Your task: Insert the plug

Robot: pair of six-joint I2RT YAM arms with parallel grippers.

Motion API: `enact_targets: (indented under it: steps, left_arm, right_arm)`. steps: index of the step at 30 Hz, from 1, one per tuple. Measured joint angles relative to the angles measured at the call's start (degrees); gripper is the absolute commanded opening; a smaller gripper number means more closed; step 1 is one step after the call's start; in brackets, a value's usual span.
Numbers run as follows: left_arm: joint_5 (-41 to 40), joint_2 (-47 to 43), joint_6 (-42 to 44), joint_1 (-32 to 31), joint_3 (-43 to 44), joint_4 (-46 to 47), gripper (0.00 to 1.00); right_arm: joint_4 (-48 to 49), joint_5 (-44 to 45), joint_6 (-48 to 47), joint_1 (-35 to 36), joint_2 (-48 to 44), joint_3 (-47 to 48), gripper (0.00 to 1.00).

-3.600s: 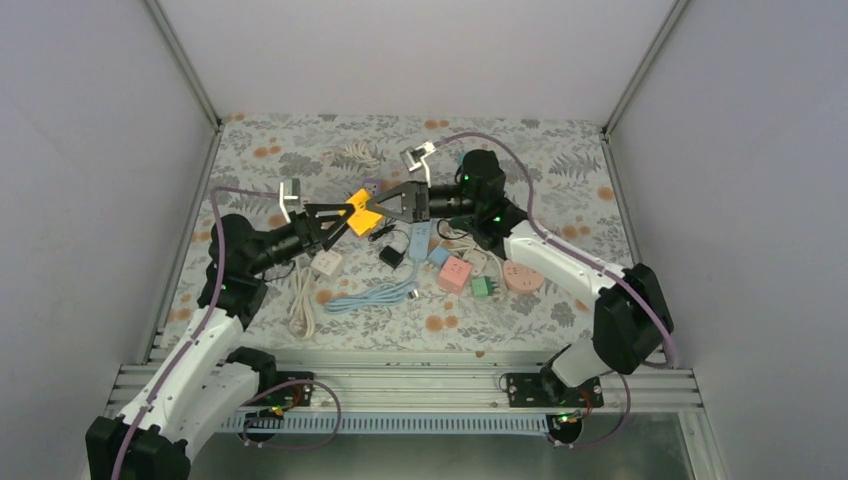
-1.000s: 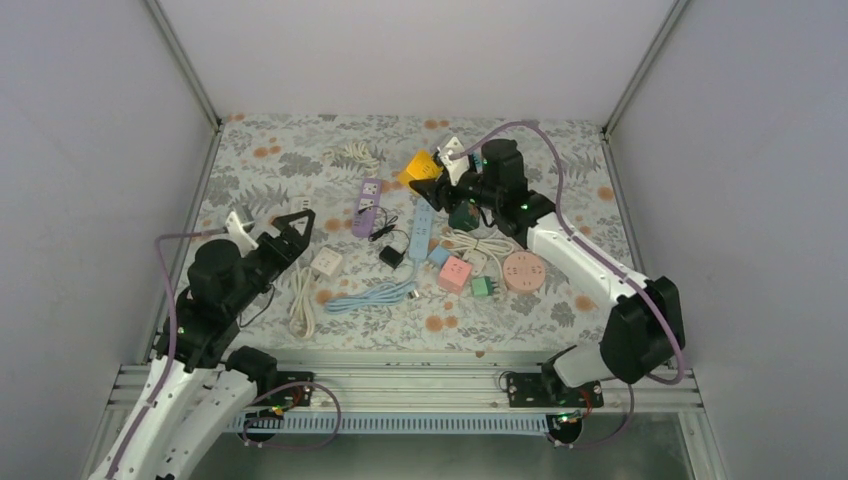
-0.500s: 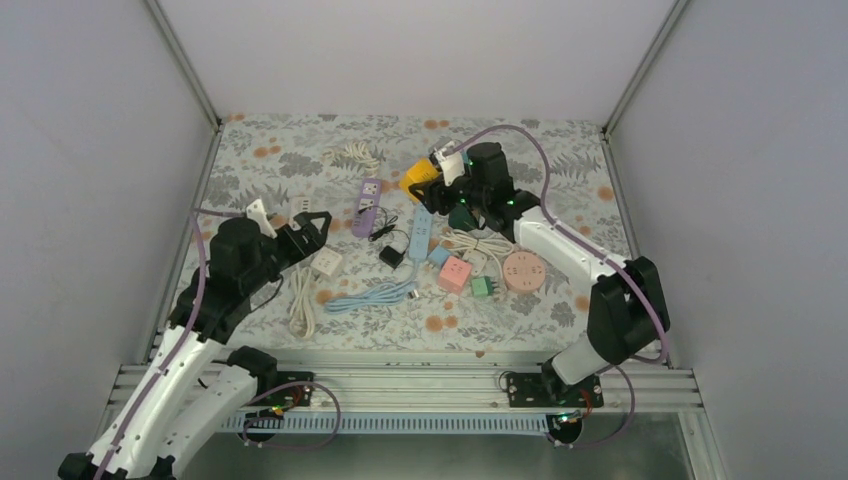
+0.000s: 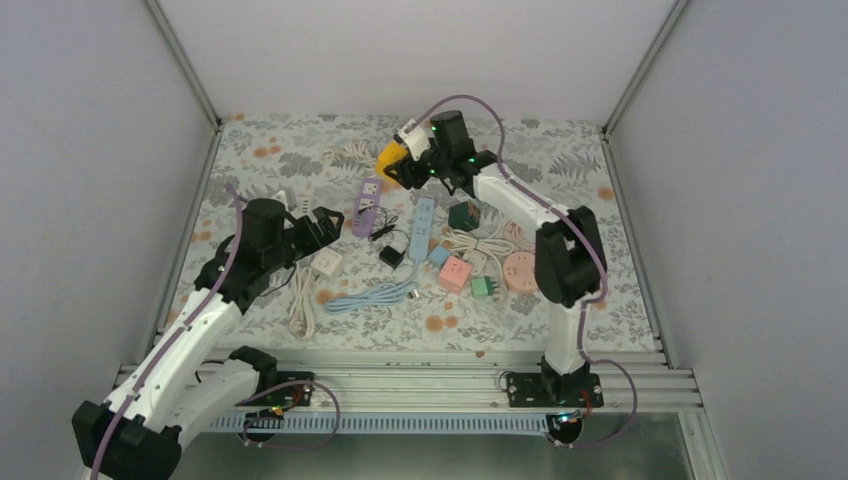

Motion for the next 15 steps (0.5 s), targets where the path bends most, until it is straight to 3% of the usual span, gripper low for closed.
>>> enact_targets:
  steps: [10,15]
  left_arm:
    - [0.11,2.47,0.00,2.19,-0.04,-0.02,1.00]
    - [1.07,2.49,0.07,2.75,-0.55,-0.02,1.00]
  right_arm:
    - [-11.28,-4.39,-9.88,0.22,18.62,22.77,0.25]
    - [-14.99,-6.23,-13.60,0.28,23.50,28.74,0.25]
